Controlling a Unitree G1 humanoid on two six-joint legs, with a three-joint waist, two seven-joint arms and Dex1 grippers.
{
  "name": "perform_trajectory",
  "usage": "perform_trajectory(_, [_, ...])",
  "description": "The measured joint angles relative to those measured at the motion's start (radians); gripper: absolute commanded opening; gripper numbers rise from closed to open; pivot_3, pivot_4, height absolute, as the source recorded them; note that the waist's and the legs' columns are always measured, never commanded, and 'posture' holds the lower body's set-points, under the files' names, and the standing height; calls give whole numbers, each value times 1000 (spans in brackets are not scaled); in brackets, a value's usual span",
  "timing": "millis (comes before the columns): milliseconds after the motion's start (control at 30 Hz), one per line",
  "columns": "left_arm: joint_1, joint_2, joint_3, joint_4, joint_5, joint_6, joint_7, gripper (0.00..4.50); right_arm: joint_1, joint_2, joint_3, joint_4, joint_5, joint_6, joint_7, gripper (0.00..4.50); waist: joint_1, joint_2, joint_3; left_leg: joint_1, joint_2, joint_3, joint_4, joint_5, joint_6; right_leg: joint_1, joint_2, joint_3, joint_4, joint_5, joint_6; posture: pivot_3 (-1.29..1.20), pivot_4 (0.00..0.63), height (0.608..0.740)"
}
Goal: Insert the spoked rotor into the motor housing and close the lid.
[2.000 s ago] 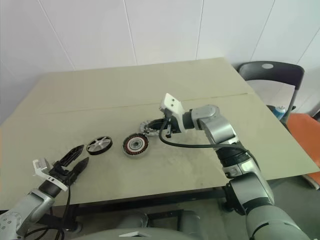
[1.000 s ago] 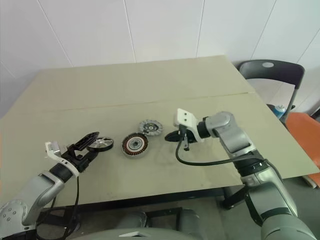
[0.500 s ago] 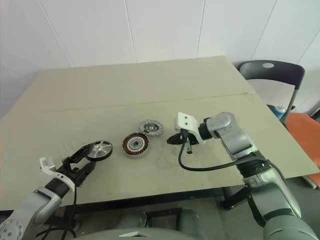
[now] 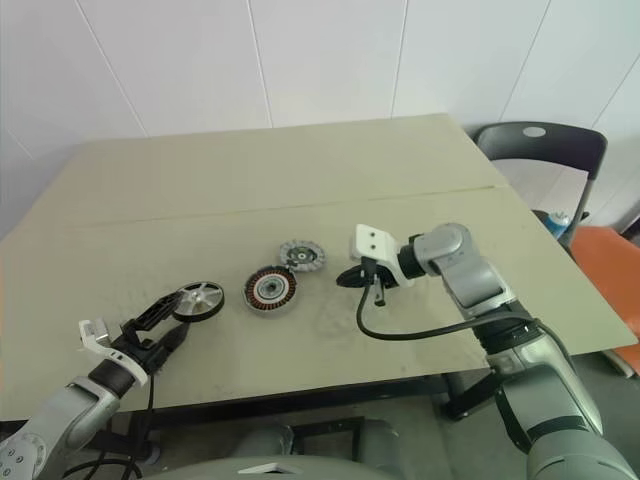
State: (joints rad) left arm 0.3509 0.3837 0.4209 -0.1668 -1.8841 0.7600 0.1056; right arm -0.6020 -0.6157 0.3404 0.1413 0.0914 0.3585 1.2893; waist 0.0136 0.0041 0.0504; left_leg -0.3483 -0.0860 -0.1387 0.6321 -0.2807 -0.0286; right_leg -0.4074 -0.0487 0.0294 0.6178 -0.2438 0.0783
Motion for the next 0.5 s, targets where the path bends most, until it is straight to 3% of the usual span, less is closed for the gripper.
perform_trajectory(267, [-9,10,3,16,1,18,-17,4500,-10,7,0,17,-1,0,-6,41,1,0,0,0,0,0,0,0,0,0,0,0,0,0,-1,0,0,740])
perform_trajectory(400, [-15,10,1,10,5,17,13,3647,-14,8,0,20,-1,0,-7,0,0,0,0,0,0,0,0,0,0,0,0,0,0,1,-1,0,0,740])
perform_trajectory(500, [-22,11,-6,11,9,24,15,2628,-16,8,0,22,-2,-1,-10,0,1,0,0,0,0,0,0,0,0,0,0,1,0,1,-2,0,0,740])
